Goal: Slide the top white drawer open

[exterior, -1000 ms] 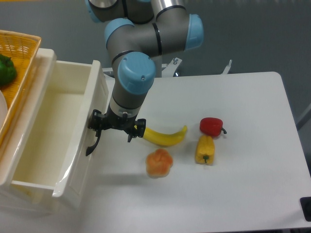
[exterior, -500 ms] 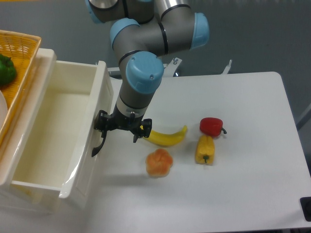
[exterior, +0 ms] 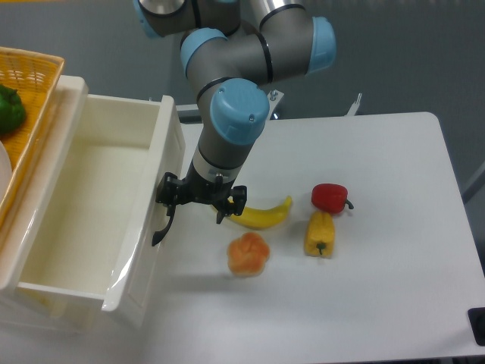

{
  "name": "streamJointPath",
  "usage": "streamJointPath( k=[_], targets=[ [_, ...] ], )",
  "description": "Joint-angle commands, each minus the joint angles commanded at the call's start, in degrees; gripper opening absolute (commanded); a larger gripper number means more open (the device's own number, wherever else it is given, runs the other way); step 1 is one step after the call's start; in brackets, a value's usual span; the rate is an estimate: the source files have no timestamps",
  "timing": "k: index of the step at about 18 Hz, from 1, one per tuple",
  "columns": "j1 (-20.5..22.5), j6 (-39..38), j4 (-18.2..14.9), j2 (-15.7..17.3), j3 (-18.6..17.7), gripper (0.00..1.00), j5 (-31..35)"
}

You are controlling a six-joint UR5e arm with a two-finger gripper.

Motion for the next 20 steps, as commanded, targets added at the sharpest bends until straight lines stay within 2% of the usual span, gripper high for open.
streamJointPath(
  k=[11,20],
  targets=[
    [1.67,-0.09,-0.26,0.09,-0.09,1.0,-4.48],
    [2.55,0.09,0.09,0.35,0.09,1.0,-4.49]
  ],
)
